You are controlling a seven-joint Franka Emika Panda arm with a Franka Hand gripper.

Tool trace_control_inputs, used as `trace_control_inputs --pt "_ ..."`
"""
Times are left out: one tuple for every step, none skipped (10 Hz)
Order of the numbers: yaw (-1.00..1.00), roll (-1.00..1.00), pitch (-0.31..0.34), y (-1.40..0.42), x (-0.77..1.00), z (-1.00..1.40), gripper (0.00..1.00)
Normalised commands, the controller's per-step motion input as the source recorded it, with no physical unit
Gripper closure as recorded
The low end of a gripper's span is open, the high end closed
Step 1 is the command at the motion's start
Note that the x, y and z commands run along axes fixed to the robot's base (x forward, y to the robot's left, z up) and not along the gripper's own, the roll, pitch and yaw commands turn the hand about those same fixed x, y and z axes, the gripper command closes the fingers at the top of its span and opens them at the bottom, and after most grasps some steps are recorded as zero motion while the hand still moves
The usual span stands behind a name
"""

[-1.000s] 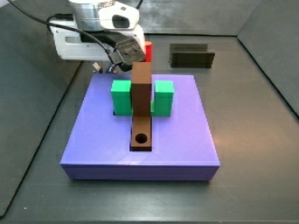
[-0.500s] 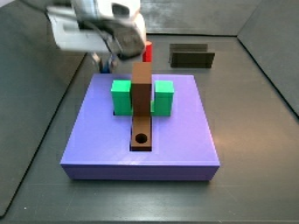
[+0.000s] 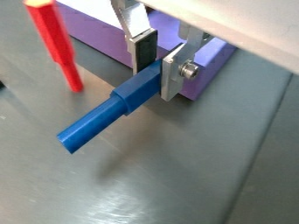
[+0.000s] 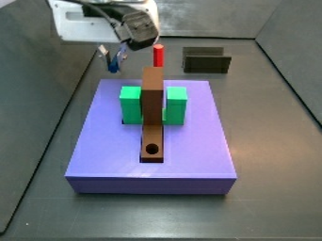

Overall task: Pick up the blue object. Move up. Place the blue object on the fixture. Regrasp the blue object. Move to above the board. Insert the blue object.
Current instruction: Place the blue object on the fixture.

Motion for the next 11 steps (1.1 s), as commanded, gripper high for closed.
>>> trace_control_inputs --pt "0.00 -1.00 0.277 0.37 0.13 0.12 1.00" --pt "0.00 -1.00 0.214 0.35 0.15 0.12 1.00" --pt "0.00 -1.00 0.186 0.35 0.17 0.12 1.00" --pt "0.00 -1.00 0.226 0.30 0.20 0.13 1.00" --pt "0.00 -1.00 0.234 0.29 0.20 0.13 1.00" --pt "0.00 -1.00 0.257 0.29 0.20 0.13 1.00" --pt "0.00 -1.00 0.303 0.26 0.23 0.13 1.00" --pt "-0.03 -1.00 0.300 0.14 0.34 0.15 1.00" --pt "-0.08 -1.00 0.297 0.06 0.40 0.15 1.00" --pt "-0.07 -1.00 0.271 0.05 0.41 0.15 1.00" --pt "-0.07 -1.00 0.200 0.06 0.46 0.17 1.00"
